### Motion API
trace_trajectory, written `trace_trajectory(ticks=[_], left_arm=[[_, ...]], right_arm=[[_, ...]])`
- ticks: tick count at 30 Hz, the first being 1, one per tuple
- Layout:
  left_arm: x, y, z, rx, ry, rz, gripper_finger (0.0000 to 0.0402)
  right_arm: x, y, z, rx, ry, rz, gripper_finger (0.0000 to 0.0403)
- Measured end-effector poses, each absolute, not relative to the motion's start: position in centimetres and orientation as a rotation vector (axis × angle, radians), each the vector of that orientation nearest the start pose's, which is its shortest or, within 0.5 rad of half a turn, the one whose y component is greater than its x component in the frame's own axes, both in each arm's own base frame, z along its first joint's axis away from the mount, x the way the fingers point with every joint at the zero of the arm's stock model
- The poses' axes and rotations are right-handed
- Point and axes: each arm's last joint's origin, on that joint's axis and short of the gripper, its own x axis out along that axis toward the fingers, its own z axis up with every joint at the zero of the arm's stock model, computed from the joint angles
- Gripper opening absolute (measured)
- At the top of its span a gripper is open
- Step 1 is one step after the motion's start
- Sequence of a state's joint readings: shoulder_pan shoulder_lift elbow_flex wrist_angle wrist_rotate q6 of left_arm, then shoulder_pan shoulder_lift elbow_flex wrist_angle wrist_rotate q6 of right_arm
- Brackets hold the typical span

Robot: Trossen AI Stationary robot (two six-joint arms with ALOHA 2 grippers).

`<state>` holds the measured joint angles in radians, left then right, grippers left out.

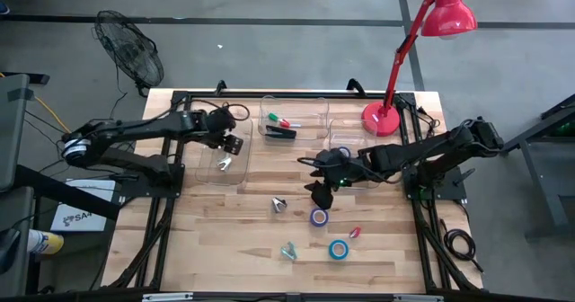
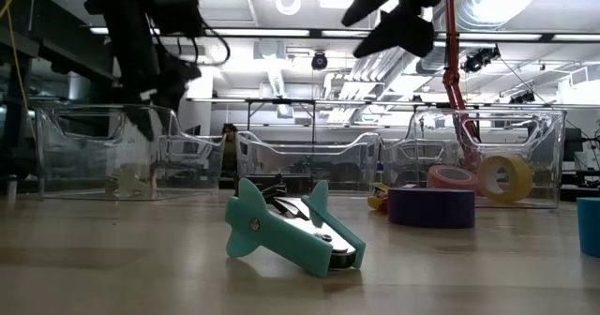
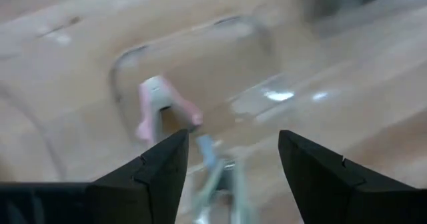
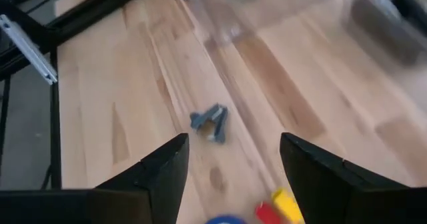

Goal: Pick and place Stapler, Stapler remover, tape
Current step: Put the light blue tape into the bottom right transparent bin

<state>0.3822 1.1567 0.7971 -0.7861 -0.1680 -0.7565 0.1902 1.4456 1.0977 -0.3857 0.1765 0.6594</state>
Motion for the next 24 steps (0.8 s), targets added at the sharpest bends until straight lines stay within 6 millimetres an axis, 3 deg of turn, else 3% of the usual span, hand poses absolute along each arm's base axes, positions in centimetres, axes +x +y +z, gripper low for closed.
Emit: trace_trajectory(ticks=[12,24], left_arm=[[17.3,4.3,28.7,-0.569,0.497,0.653,0.0229],[17.8,1.4,29.6,-0.440,0.457,0.480,0.0230]], right_arm=[[29.4,7.1,26.7,0.724,0.765,-0.326,0.0226],[28.3,11.0,25.8,0.955,0.797,-0.413,0.0226]])
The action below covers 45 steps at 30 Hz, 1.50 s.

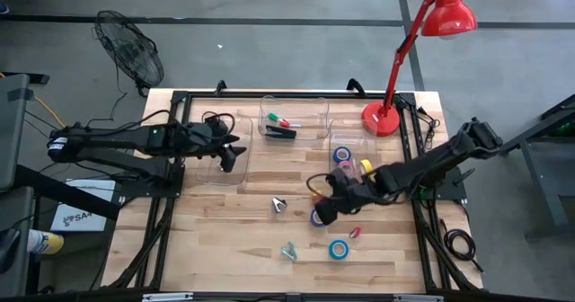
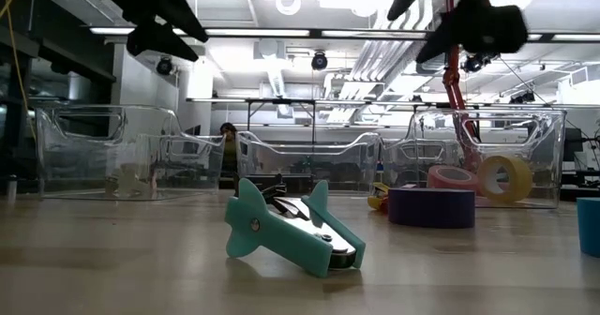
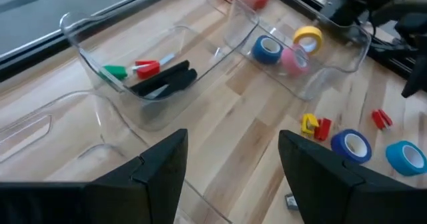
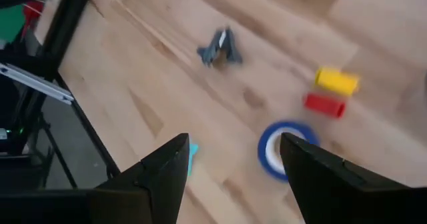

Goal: Pick and place Stapler, Stapler remover, tape
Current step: Put the light blue tape into the bottom right transparent bin

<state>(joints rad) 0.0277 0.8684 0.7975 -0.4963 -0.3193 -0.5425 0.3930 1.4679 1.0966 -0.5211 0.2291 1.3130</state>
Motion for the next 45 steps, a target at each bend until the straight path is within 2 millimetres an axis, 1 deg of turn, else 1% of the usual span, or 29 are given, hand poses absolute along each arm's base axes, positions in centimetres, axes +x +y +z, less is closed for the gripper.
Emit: trace_trajectory(ticks=[6,11,14,17,23,30,34,42,45], left_arm=[[17.8,0.9,29.6,-0.416,0.466,0.450,0.0230],[17.8,0.8,29.6,-0.415,0.475,0.430,0.0230],[17.8,0.8,29.6,-0.404,0.479,0.425,0.0230],[17.8,0.8,29.6,-0.394,0.482,0.419,0.0230],[17.8,0.8,29.6,-0.391,0.486,0.420,0.0230],[17.8,0.8,29.5,-0.397,0.495,0.402,0.0230],[17.7,0.8,29.3,-0.393,0.518,0.407,0.0230],[17.7,0.7,29.3,-0.406,0.526,0.388,0.0230],[17.7,0.7,29.3,-0.407,0.526,0.388,0.0230]], right_arm=[[28.2,14.1,23.7,1.042,0.902,-0.423,0.0226],[27.8,16.9,21.3,1.109,1.054,-0.437,0.0226],[27.5,18.1,20.1,1.173,1.137,-0.470,0.0226],[27.3,19.0,19.6,1.248,1.155,-0.501,0.0226],[27.5,20.3,19.2,1.336,1.116,-0.507,0.0226],[27.8,21.4,16.5,1.325,1.175,-0.558,0.0226],[28.1,21.6,15.8,1.324,1.165,-0.564,0.0226],[28.2,21.5,15.7,1.306,1.160,-0.559,0.0226],[28.4,21.7,16.1,1.281,1.165,-0.542,0.0226]])
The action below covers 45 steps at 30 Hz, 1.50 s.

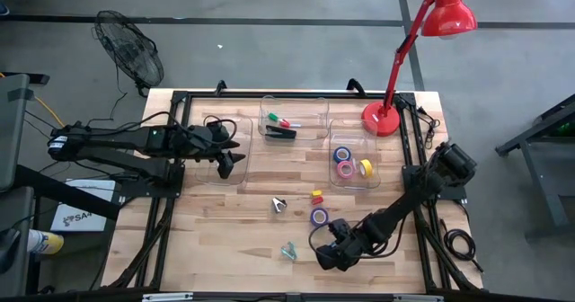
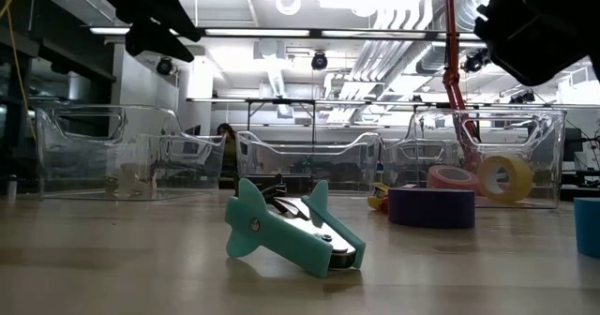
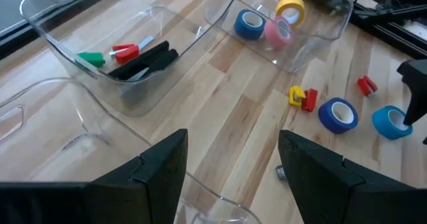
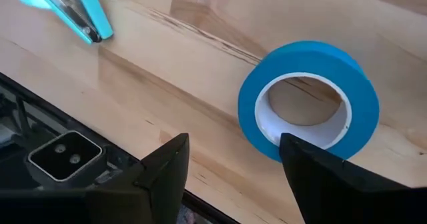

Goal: Pick and place Stapler, Stapler remover, tape
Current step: Put the light blue tape into the bottom right transparent bin

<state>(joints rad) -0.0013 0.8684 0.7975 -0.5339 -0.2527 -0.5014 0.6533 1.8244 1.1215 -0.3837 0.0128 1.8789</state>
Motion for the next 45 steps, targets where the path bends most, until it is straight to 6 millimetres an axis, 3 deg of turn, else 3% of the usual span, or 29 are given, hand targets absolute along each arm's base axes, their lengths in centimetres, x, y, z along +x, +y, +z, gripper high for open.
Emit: trace_trajectory(ticks=[12,25,29,41,45], left_arm=[[17.7,0.7,29.3,-0.407,0.526,0.388,0.0230],[17.5,0.7,29.1,-0.402,0.553,0.395,0.0230],[17.5,0.7,29.1,-0.397,0.555,0.394,0.0230],[17.5,0.7,29.1,-0.393,0.555,0.397,0.0230],[17.5,0.8,29.1,-0.389,0.552,0.407,0.0230]], right_arm=[[29.3,20.6,16.5,1.199,1.136,-0.545,0.0226],[30.0,20.7,14.2,1.178,1.205,-0.562,0.0221],[30.0,20.7,14.1,1.175,1.203,-0.575,0.0188],[29.9,20.5,14.2,1.144,1.203,-0.565,0.0036],[29.8,20.4,15.0,1.116,1.172,-0.528,0.0032]])
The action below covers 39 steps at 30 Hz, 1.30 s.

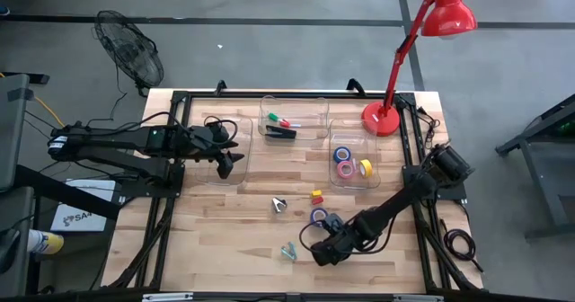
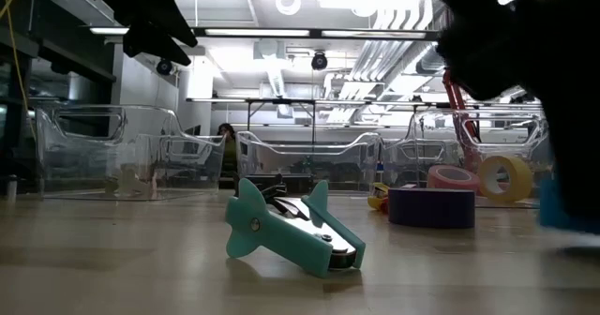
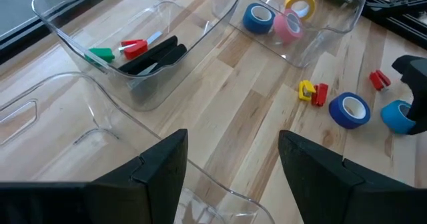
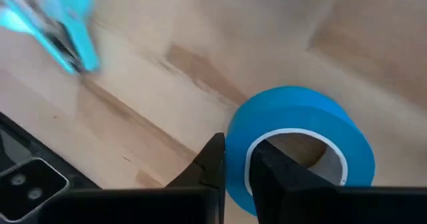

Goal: Pick and place Stapler, Stapler remover, tape
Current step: Put the light blue tape into the bottom right transparent bin

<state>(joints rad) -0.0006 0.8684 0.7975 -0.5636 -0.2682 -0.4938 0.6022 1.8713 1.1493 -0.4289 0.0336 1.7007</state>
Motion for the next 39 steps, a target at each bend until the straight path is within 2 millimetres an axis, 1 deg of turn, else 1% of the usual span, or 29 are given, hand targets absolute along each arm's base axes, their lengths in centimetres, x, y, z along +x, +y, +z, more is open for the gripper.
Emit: trace_trajectory(ticks=[2,6,11,16,22,25,28,33,39], left_arm=[[17.5,0.8,29.1,-0.388,0.551,0.412,0.0230],[17.5,0.8,29.1,-0.388,0.550,0.412,0.0230],[17.5,0.8,29.1,-0.393,0.547,0.420,0.0230],[17.5,0.8,29.1,-0.395,0.543,0.424,0.0230],[17.6,0.8,29.2,-0.398,0.535,0.423,0.0230],[17.6,0.8,29.2,-0.401,0.528,0.425,0.0230],[17.6,0.9,29.2,-0.411,0.522,0.444,0.0230],[17.6,0.9,29.2,-0.415,0.519,0.451,0.0230],[17.6,0.9,29.2,-0.422,0.515,0.458,0.0230]], right_arm=[[29.7,20.2,16.1,1.117,1.129,-0.510,0.0032],[29.3,19.6,18.9,1.096,1.007,-0.463,0.0032],[28.3,17.9,22.7,1.052,0.844,-0.459,0.0032],[27.1,15.3,25.8,0.978,0.758,-0.489,0.0032],[26.0,10.9,28.1,0.875,0.748,-0.547,0.0032],[25.7,8.8,28.7,0.827,0.771,-0.565,0.0032],[25.5,6.8,28.9,0.785,0.820,-0.594,0.0032],[25.3,3.7,28.3,0.731,0.941,-0.648,0.0032],[24.8,0.2,26.7,0.711,1.020,-0.729,0.0032]])
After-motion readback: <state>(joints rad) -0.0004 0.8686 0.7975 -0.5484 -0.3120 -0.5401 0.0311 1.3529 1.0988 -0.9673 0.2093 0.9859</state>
